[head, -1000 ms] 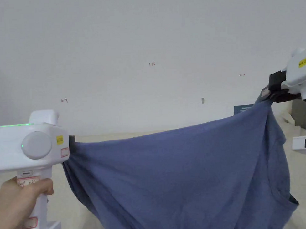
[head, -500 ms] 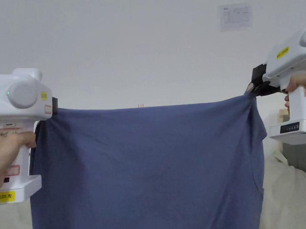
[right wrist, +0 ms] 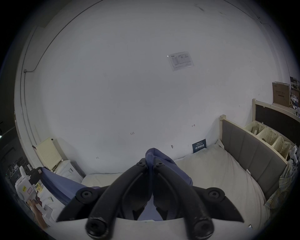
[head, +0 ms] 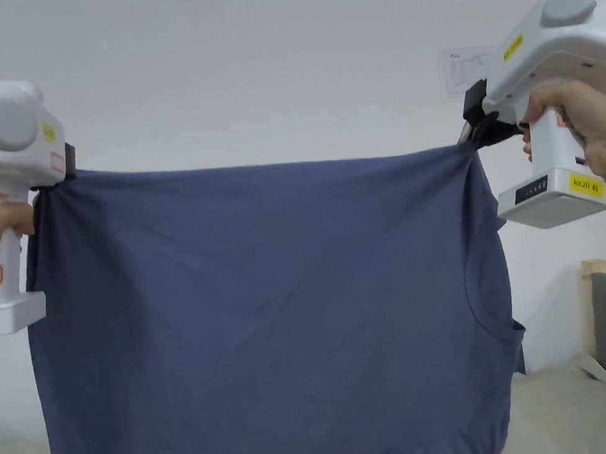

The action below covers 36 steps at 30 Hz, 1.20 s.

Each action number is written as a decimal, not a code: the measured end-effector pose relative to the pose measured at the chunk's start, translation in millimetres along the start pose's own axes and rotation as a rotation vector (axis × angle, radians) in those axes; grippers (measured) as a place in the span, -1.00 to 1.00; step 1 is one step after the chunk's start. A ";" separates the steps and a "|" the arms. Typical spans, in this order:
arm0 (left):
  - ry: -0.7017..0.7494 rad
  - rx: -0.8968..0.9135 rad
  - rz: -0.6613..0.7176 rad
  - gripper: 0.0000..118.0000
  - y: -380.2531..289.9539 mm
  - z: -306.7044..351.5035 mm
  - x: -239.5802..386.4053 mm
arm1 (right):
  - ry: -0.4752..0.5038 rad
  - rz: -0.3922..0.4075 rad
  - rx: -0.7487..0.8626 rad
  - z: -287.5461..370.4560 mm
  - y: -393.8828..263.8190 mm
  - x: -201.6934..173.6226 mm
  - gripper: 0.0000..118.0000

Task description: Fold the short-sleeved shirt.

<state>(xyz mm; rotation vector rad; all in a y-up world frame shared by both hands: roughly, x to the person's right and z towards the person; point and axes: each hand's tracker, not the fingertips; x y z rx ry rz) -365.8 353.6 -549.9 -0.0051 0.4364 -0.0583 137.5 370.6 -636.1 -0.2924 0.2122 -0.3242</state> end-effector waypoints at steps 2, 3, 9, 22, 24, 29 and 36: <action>0.016 -0.023 -0.071 -0.96 5.9 -13.0 -0.7 | 0.004 -0.009 0.010 -0.2 0.0 -5.0 -0.95; 0.030 -0.025 -0.078 -0.96 9.0 -19.0 -1.1 | 0.009 -0.026 0.005 -21.5 14.6 3.0 -0.95; 0.011 -0.002 -0.022 -0.96 1.0 -6.9 -3.1 | 0.025 -0.012 -0.004 -48.2 23.3 0.0 -0.95; 0.020 -0.256 -0.137 -0.96 -163.7 -84.1 18.0 | -0.027 0.069 -0.223 -154.2 -94.1 30.0 -0.95; 0.054 -0.314 -0.158 -0.96 -223.1 -90.1 27.2 | -0.053 0.078 -0.292 -176.8 -136.7 43.2 -0.95; -0.006 -0.533 -0.180 -0.96 -352.4 -95.3 43.4 | -0.108 0.006 -0.502 -224.8 -263.1 85.5 -0.95; -0.033 -0.701 -0.045 -0.96 -452.6 -78.3 32.5 | -0.198 -0.156 -0.682 -224.4 -403.9 146.2 -0.95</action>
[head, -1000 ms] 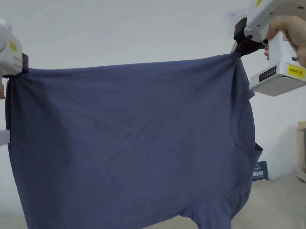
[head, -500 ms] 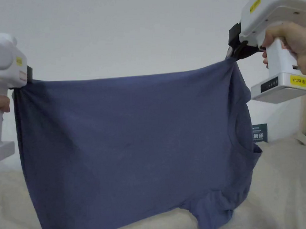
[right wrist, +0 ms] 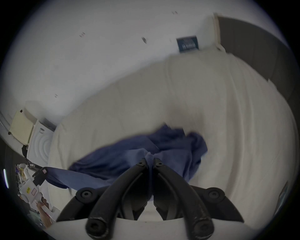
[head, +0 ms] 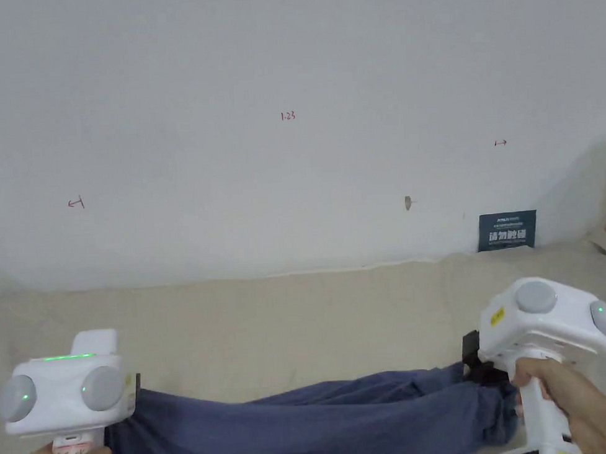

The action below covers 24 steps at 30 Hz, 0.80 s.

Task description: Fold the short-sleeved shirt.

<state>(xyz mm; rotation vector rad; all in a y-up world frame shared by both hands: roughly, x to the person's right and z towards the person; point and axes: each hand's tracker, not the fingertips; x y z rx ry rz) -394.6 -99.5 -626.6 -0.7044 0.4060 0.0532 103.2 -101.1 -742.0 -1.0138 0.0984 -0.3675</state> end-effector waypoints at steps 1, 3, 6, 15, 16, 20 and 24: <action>0.026 -0.016 -0.025 -0.96 -3.6 0.0 -0.1 | 0.001 0.006 -0.018 -4.1 -8.0 5.9 -0.95; 0.050 -0.017 -0.058 -0.96 -14.8 8.8 -6.1 | -0.011 -0.017 -0.021 5.4 -20.4 12.1 -0.95; 0.003 0.008 -0.026 -0.96 -25.3 41.0 -15.0 | 0.022 -0.004 0.013 41.3 -39.2 19.6 -0.95; 0.007 0.059 -0.076 -0.96 -105.7 170.4 -37.5 | 0.059 0.090 0.093 122.7 -118.6 61.2 -0.95; 0.005 0.065 -0.064 -0.96 -120.6 184.6 -39.6 | 0.070 0.108 0.105 130.9 -131.1 66.2 -0.95; -0.018 0.076 -0.052 -0.96 -187.4 226.2 -63.8 | 0.093 0.109 0.125 169.4 -204.7 89.2 -0.95; -0.050 0.039 -0.017 -0.96 -247.8 256.4 -82.1 | 0.083 0.133 0.161 205.1 -273.0 106.4 -0.95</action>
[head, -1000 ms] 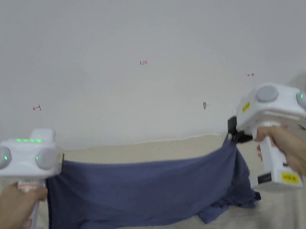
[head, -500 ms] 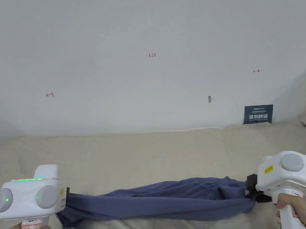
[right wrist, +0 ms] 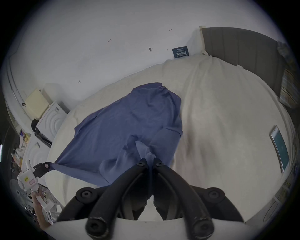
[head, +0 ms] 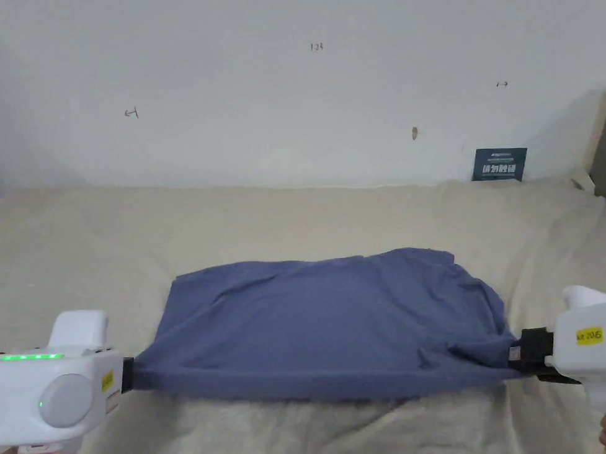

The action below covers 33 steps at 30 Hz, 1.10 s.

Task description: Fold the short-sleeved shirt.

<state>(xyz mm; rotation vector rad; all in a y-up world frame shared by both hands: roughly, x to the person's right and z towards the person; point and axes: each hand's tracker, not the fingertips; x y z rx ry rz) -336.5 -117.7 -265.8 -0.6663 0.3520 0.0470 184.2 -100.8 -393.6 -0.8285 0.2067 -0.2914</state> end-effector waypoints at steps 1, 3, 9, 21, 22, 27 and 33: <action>0.004 0.001 -0.003 -0.96 -12.7 7.5 -1.3 | 0.000 0.010 0.004 7.3 -12.1 3.4 -0.95; 0.023 -0.009 -0.037 -0.96 -36.6 21.5 -2.5 | -0.009 0.037 0.016 15.0 -38.6 13.9 -0.95; 0.025 -0.016 -0.011 -0.96 -85.5 55.1 -13.3 | 0.006 -0.047 0.027 53.0 -115.5 42.8 -0.95; -0.002 -0.034 -0.003 0.39 -104.4 48.4 -5.8 | -0.056 0.067 0.096 46.3 -130.6 43.5 0.54; -0.004 -0.040 -0.006 0.76 -103.2 50.6 -6.8 | -0.056 0.091 0.130 53.9 -129.2 41.0 0.54; -0.051 0.034 0.065 0.97 -100.7 83.0 -21.4 | 0.013 0.223 0.217 86.8 -122.6 18.1 0.54; -0.016 0.053 0.039 -0.60 -115.5 125.2 -22.0 | 0.053 0.260 0.261 113.3 -145.2 -1.5 -0.75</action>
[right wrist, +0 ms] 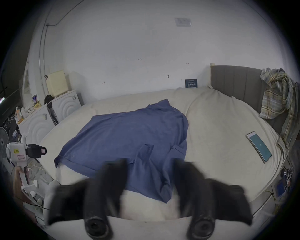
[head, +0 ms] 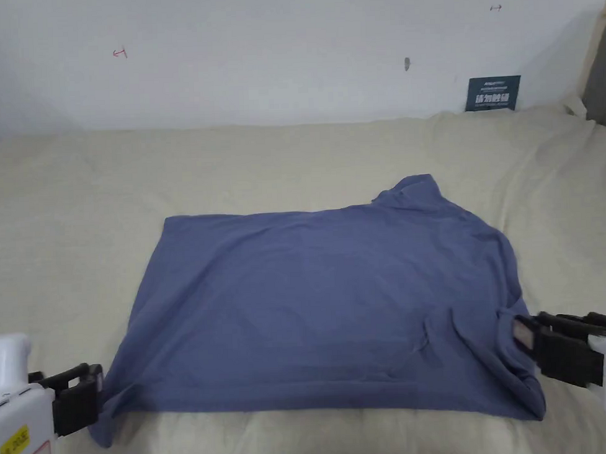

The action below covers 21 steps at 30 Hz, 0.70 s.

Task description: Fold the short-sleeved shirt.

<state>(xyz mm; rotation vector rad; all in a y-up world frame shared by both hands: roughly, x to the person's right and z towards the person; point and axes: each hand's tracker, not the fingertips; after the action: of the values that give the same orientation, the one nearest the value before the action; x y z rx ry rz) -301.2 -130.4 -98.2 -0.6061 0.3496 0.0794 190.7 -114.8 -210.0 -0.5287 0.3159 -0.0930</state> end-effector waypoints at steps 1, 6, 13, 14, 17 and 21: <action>0.014 -0.008 -0.003 -0.94 -5.1 -0.2 1.2 | -0.005 -0.010 0.001 0.4 -3.9 -3.3 -0.95; -0.060 -0.094 0.012 -1.00 -32.0 -7.5 -2.5 | -0.010 -0.037 -0.033 -7.6 -30.6 -6.7 -1.00; -0.029 -0.084 -0.055 0.44 -42.2 -29.3 -1.7 | 0.018 -0.073 -0.116 -24.3 -39.3 -7.4 -1.00; -0.029 -0.089 -0.068 0.64 -41.7 -35.9 2.0 | 0.027 -0.084 -0.124 -27.6 -42.2 -7.6 -1.00; 0.004 -0.099 -0.149 0.76 -41.8 -57.7 14.6 | 0.049 -0.110 -0.131 -30.7 -39.1 -8.4 -1.00; 0.053 -0.135 -0.181 0.73 -43.0 -80.2 23.3 | 0.049 -0.088 -0.133 -33.0 -38.2 -10.8 -1.00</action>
<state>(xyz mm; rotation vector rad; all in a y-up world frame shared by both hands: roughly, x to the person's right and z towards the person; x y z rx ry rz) -295.8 -212.1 -144.2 -0.7721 0.3414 -0.0879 169.8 -161.7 -214.5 -0.6734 0.3479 -0.1711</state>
